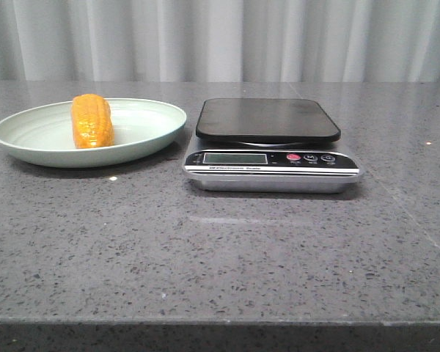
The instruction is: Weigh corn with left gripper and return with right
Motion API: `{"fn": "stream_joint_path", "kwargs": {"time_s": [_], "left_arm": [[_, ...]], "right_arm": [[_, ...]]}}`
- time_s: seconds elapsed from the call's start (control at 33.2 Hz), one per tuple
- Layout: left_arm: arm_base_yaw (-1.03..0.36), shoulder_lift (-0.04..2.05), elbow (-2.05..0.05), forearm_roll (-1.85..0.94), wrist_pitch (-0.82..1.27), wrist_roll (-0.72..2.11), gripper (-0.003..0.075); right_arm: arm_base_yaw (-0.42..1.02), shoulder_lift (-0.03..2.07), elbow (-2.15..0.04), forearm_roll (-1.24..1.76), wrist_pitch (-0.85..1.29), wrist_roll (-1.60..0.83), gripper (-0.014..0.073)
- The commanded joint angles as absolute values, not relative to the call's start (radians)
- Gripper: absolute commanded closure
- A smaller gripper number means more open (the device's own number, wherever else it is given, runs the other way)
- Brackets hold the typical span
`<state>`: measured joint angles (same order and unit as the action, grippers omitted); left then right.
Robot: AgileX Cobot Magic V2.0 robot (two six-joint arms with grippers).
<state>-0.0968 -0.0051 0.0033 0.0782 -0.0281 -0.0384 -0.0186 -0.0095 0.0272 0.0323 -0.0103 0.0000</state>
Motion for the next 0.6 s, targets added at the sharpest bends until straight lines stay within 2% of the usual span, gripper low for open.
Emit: {"fn": "stream_joint_path", "kwargs": {"time_s": [0.0,0.21,0.45,0.57], "left_arm": [[-0.1,-0.025,0.009,0.078,-0.103,-0.039,0.0594],[-0.1,-0.025,0.009,0.078,-0.133,-0.039,0.0594],[-0.1,-0.025,-0.013,0.068,-0.515,-0.039,0.0594],[-0.1,-0.018,-0.144,0.07,-0.408,-0.041,0.0594]], "right_arm": [[-0.023,-0.027,0.021,0.03,-0.1,-0.011,0.0403],[-0.023,-0.027,0.021,0.03,-0.1,-0.011,0.0403],[-0.023,-0.027,0.021,0.03,-0.1,-0.011,0.0403],[-0.023,-0.027,0.021,0.03,-0.1,-0.011,0.0403]]}}
